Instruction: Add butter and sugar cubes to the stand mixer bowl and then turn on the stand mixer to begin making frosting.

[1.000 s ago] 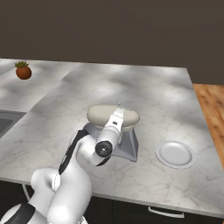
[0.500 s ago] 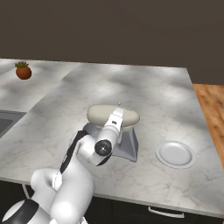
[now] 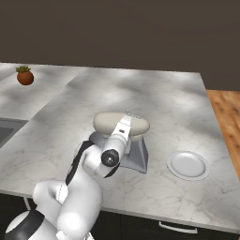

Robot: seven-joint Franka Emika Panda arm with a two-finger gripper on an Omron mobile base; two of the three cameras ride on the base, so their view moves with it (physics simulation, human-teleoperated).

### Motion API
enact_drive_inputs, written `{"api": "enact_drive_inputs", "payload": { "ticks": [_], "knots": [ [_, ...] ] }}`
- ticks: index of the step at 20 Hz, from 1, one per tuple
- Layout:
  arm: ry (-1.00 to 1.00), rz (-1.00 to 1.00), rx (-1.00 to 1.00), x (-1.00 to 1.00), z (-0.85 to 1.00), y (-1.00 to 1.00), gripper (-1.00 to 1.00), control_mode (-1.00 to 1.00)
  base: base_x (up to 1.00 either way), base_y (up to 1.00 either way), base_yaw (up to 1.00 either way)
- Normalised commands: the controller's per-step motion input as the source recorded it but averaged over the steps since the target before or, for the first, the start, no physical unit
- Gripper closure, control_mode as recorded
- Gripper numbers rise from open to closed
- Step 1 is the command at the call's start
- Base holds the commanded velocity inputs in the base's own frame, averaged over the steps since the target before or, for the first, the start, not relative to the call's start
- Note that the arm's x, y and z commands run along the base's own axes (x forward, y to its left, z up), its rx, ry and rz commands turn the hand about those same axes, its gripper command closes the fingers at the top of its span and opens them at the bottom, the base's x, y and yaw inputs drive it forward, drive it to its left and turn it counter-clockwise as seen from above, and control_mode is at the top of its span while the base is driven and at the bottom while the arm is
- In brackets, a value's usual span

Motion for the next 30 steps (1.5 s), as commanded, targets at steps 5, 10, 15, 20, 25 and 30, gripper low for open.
{"api": "enact_drive_inputs", "payload": {
  "ticks": [5, 10, 15, 20, 25, 30],
  "knots": [
    [-0.01, 0.0, 0.0, 0.0, -0.08, 0.0, -1.0, -1.0, 0.0, 0.0, 0.0],
    [-0.02, 0.0, 0.0, 0.0, -0.03, 0.0, -1.0, -1.0, 0.0, 0.0, 0.0],
    [-0.02, 0.0, 0.0, 0.0, 0.0, 0.0, -1.0, -1.0, 0.0, 0.0, 0.0],
    [-0.02, 0.0, 0.0, 0.0, 0.0, 0.0, -1.0, -1.0, 0.0, 0.0, 0.0],
    [-0.01, 0.0, 0.0, 0.03, 0.0, 0.0, 1.0, -1.0, 0.0, 0.0, 0.0],
    [-0.02, 0.0, 0.0, 0.0, 0.0, 0.0, 1.0, -1.0, 0.0, 0.0, 0.0]
  ]
}}
